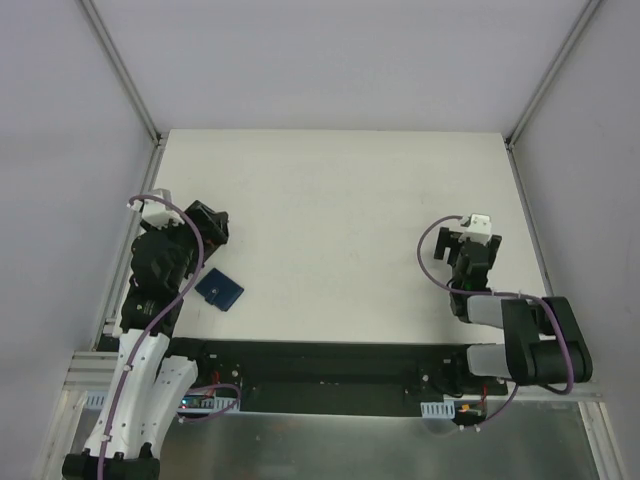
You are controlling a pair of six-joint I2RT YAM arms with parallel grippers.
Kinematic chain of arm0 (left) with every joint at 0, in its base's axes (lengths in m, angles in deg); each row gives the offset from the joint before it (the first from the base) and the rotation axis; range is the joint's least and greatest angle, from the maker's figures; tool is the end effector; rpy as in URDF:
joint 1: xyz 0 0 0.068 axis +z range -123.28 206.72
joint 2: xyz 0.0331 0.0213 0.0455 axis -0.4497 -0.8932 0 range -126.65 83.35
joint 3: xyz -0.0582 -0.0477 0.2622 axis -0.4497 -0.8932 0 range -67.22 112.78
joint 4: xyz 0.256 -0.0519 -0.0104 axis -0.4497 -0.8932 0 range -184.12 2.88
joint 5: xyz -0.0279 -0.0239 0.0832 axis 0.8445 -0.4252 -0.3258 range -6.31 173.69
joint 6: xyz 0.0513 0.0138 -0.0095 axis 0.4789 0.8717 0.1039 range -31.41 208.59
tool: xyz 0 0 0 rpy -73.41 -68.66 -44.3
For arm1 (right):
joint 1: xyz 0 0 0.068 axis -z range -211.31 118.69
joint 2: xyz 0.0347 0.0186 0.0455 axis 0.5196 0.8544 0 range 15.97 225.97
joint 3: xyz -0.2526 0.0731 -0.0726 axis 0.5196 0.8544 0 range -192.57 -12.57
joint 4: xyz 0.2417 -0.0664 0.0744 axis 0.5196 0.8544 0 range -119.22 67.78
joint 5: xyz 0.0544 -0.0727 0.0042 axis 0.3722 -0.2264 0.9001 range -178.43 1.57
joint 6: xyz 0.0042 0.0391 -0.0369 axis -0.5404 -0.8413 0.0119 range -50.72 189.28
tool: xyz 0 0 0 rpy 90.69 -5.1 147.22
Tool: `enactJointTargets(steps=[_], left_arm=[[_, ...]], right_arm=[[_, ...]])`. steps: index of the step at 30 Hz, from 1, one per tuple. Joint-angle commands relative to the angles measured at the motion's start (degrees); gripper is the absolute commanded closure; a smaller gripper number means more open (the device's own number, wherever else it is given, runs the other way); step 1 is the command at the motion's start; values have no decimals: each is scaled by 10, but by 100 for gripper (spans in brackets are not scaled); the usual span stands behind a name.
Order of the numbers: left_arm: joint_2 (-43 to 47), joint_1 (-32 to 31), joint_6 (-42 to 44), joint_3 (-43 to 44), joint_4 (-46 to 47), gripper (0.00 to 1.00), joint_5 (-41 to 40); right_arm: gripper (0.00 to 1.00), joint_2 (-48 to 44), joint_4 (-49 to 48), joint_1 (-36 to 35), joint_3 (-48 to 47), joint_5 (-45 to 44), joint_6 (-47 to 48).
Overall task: Put the credit cards into the card holder
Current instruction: Move the storage box to the center of the board.
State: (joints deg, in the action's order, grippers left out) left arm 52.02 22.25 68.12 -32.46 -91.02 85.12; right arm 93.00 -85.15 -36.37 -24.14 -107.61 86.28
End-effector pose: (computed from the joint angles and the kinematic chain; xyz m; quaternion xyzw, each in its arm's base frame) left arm 0.1446 -0.0122 0.3244 -0.0902 0.7043 -0.1607 0.6856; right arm 0.2234 0.0081 0.1549 -0.0384 0.7594 -0.1927 0.6202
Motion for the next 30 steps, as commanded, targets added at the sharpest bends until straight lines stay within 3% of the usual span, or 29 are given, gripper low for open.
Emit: enactJointTargets(steps=[1, 3, 5, 6, 8, 13, 16, 20, 24, 27, 30], left_arm=[[2, 0, -43, 1, -12, 1, -105], [0, 0, -40, 10, -24, 1, -115], [-5, 0, -53, 18, -31, 1, -130], [-7, 0, -70, 28, -48, 1, -142], [-11, 0, -56, 37, -48, 1, -116], [-22, 0, -77, 55, -75, 1, -174], [-16, 0, -54, 56, -75, 1, -145], [-28, 0, -82, 63, -104, 1, -108], [-64, 1, -88, 77, -149, 1, -150], [-109, 1, -95, 97, -163, 1, -140], [-165, 1, -102, 129, -188, 1, -115]], right_arm=[[4, -118, 123, 2, -41, 15, 1], [4, -186, 270, 2, -110, -6, -49], [4, -230, 446, 1, -192, -35, -168], [4, -241, 521, 3, -233, -1, -198], [4, -253, 605, 2, -282, 110, -153], [4, -305, 605, 2, -274, 234, -191], [4, -323, 572, 2, -253, 301, -219], [4, -305, 610, 2, -278, 360, -243], [4, -289, 638, 0, -288, 352, -322], [4, -270, 672, -6, -310, 398, -294], [4, -247, 775, -24, -362, 346, -271]])
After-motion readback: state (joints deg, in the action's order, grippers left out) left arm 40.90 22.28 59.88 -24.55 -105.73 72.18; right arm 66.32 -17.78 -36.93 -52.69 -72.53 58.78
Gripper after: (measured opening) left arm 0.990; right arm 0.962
